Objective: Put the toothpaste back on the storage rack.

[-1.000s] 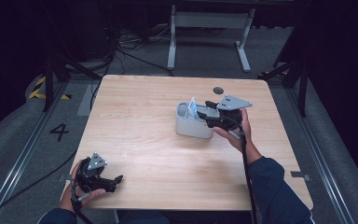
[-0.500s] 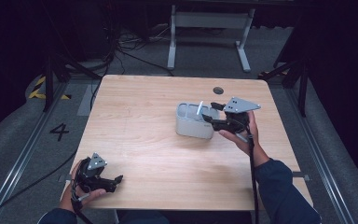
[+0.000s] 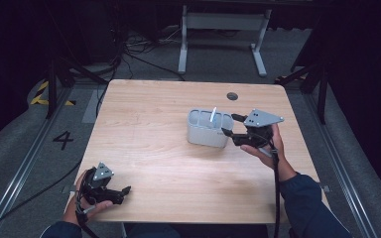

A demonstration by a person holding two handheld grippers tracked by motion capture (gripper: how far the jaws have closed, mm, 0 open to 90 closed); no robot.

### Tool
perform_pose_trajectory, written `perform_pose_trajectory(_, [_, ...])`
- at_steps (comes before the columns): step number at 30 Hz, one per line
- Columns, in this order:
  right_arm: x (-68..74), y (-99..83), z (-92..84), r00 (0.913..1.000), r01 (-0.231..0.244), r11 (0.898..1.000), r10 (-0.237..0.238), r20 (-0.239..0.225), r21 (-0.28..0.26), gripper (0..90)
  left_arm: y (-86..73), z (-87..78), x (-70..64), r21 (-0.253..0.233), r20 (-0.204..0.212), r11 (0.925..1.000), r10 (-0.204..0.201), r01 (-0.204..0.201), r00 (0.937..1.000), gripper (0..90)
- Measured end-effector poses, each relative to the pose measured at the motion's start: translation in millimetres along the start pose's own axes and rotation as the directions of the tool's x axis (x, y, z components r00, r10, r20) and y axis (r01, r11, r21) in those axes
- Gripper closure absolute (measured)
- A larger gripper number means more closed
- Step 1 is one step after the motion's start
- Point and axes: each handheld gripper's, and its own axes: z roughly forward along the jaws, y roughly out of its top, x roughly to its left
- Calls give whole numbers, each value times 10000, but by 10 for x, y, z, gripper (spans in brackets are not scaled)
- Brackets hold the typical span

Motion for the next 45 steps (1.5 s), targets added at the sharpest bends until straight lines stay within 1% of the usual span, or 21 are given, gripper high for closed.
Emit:
perform_pose_trajectory(4, [8, -65, -56, 9998, 178, 9995, -180, 107, 249, 394, 0, 0, 0, -1, -1, 10000, -2, 2, 10000, 7])
perform_pose_trajectory(8, [9, -128, -107, 9996, 233, 9989, -238, 129, 398, 389, 0, 0, 0, -6, -3, 10000, 2, -2, 10000, 7])
perform_pose_trajectory(11, [17, -215, -154, 9994, 258, 9982, -270, 225, 534, 384, 0, -1, -1, 3, -9, 10000, -12, 12, 10000, 7])
perform_pose_trajectory(14, [33, -295, -184, 9987, 401, 9961, -425, 284, 789, 388, 1, -4, 0, 48, 4, 10000, 0, 0, 10000, 7])
perform_pose_trajectory(19, [55, -388, -256, 9987, 438, 9962, -456, 224, 747, 388, 0, -1, -1, 5, -23, 10000, -4, 4, 10000, 7])
perform_pose_trajectory(22, [64, -435, -288, 9987, 449, 9956, -468, 208, 823, 386, 2, -5, 0, 47, -15, 10000, 5, -5, 10000, 7])
perform_pose_trajectory(24, [69, -485, -310, 9987, 457, 9945, -477, 191, 943, 383, 0, -1, 0, -8, -30, 10000, 4, -4, 10000, 7])
perform_pose_trajectory(29, [77, -612, -341, 9985, 489, 9894, -521, 194, 1369, 378, 0, -1, 0, 1, -27, 10000, 0, 0, 10000, 7])
perform_pose_trajectory(33, [79, -711, -367, 9971, 677, 9821, -728, 223, 1760, 373, -1, 0, -1, -9, -19, 10000, -8, 8, 10000, 7])
perform_pose_trajectory(34, [79, -711, -367, 9971, 677, 9821, -728, 223, 1760, 373, -1, 0, -1, -9, -19, 10000, -8, 8, 10000, 7])
perform_pose_trajectory(36, [83, -760, -384, 9968, 711, 9785, -766, 211, 1937, 370, 0, -1, 0, 2, -28, 10000, 7, -7, 10000, 7])
perform_pose_trajectory(39, [74, -827, -420, 9948, 930, 9711, -998, 196, 2197, 366, 0, -1, -1, -1, -19, 10000, -5, 5, 10000, 7])
perform_pose_trajectory(43, [58, -924, -472, 9949, 956, 9643, -1003, 66, 2469, 359, 0, -2, 0, 19, -18, 10000, -3, 3, 10000, 7])
perform_pose_trajectory(45, [51, -976, -502, 9957, 890, 9623, -925, 17, 2571, 358, 0, -1, 0, 15, -24, 10000, -3, 3, 10000, 7])
